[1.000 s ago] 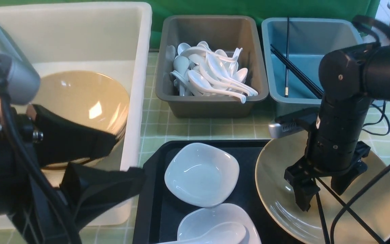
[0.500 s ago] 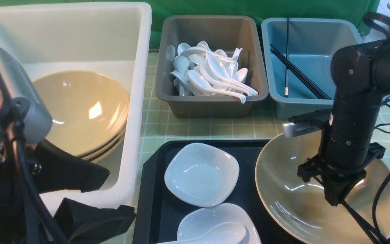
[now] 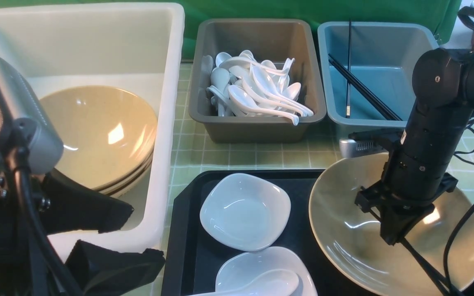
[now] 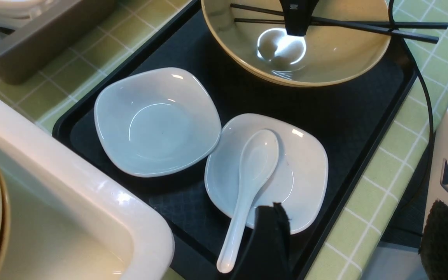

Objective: On green table put chopsticks spoon bowls plates into blue grey white boxes.
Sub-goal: 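Move the grippers toward the tableware on the black tray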

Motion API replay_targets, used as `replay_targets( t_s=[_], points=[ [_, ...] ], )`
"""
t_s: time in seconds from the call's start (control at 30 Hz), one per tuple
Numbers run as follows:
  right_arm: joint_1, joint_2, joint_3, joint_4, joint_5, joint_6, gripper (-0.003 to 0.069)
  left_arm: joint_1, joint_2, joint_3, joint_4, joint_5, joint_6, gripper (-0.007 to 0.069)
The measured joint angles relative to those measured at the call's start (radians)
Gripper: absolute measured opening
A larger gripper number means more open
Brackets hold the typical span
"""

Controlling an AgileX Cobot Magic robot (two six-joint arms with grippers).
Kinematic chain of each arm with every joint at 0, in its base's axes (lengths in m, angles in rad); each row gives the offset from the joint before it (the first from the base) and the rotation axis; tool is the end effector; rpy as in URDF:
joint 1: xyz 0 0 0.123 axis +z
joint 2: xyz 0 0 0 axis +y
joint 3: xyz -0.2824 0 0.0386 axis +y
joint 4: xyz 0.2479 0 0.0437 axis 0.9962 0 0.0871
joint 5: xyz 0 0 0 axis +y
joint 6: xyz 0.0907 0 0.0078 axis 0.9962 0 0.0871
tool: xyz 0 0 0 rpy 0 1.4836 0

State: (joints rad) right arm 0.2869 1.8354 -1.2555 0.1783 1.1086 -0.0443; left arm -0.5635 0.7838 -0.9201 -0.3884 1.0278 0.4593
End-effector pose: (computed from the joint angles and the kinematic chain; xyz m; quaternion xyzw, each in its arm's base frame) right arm 0.3221 0.1101 0.1963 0.1238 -0.9890 -0.0767 0.0246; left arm 0.0930 -0.0937 0.3667 0.4186 0.8086 -0.2094 0.3565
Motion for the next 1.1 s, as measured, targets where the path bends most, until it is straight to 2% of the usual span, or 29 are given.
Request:
replay_targets(
  t_s=[0.13,0.23,0.33,0.4,0.5,0.63,0.73,0.97,1.1],
  points=[
    [0.0,0.0,0.0,0.008,-0.002,0.016,0.0064,0.0,0.0,0.0,0.0,0.0,0.0,0.0451],
    [0.0,-0.001,0.0,0.009,-0.019,0.017,0.0116,0.0,0.0,0.0,0.0,0.0,0.0,0.0451],
    [0.0,-0.018,0.0,0.008,-0.028,0.02,0.0233,0.0,0.0,0.0,0.0,0.0,0.0,0.0451],
    [0.0,-0.025,0.0,0.008,-0.026,0.022,0.0268,0.0,0.0,0.0,0.0,0.0,0.0,0.0451],
    [0.0,-0.064,0.0,0.008,-0.016,0.027,0.045,0.0,0.0,0.0,0.0,0.0,0.0,0.0451],
    [0.0,-0.116,0.0,0.031,-0.008,0.027,0.0592,0.0,0.0,0.0,0.0,0.016,0.0,0.0451],
    [0.005,-0.17,0.001,0.081,-0.007,0.019,0.0632,0.0,0.0,0.0,0.0,0.028,0.0,0.0451],
    [0.052,-0.276,0.059,0.088,-0.013,0.016,0.0635,0.0,0.0,0.0,0.0,0.043,0.0,0.0451],
    [0.063,-0.343,0.117,0.085,-0.071,-0.011,0.0631,0.0,0.0,0.0,0.0,0.042,0.0,0.0451]
  ],
)
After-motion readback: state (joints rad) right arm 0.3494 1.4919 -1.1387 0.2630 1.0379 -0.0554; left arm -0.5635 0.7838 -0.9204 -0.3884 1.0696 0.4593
